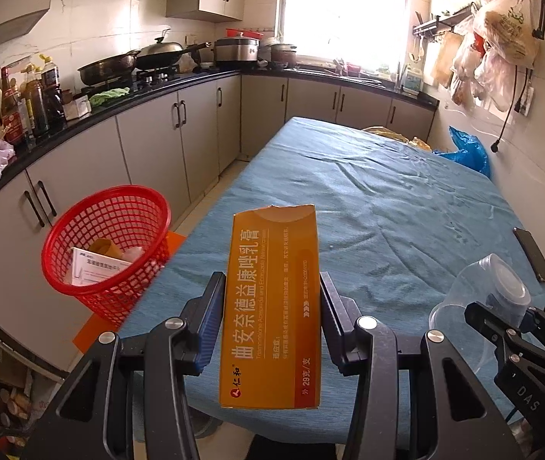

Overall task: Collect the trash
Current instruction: 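Lift the orange box and clear cup and carry them toward the red basket, then lower the orange box and clear cup into the red basket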

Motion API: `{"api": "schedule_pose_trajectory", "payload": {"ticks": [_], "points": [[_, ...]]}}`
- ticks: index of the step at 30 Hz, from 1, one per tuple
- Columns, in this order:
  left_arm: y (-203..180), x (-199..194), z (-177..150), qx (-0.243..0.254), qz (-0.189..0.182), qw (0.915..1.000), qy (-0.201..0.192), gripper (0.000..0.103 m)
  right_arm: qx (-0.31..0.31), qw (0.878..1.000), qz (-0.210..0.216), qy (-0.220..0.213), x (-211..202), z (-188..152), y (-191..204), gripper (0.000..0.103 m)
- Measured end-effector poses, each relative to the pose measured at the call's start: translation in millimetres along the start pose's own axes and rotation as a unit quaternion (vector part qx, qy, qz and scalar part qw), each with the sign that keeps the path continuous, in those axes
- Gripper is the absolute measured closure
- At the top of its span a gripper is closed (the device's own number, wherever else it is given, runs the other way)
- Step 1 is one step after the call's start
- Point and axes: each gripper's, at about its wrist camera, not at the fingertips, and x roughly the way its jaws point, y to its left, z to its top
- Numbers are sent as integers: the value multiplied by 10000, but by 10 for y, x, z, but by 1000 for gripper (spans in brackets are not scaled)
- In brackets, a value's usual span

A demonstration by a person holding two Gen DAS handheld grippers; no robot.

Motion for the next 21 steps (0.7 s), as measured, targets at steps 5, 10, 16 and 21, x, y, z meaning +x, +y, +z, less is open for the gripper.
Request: {"api": "schedule_pose_trajectory", "payload": {"ticks": [5, 10, 16, 21], "points": [[227, -52, 101, -37, 223, 9996, -152, 57, -152, 9998, 154, 57, 77, 91, 120, 66], [490, -88, 219, -53, 507, 9982, -310, 57, -351, 9987, 345, 137, 168, 183, 346, 66], [810, -92, 326, -140, 733, 9964, -406, 57, -567, 9968, 530, 208, 289, 297, 631, 66], [1032, -71, 390, -165, 865, 9951, -446, 57, -748, 9947, 654, 254, 384, 383, 855, 66]]}}
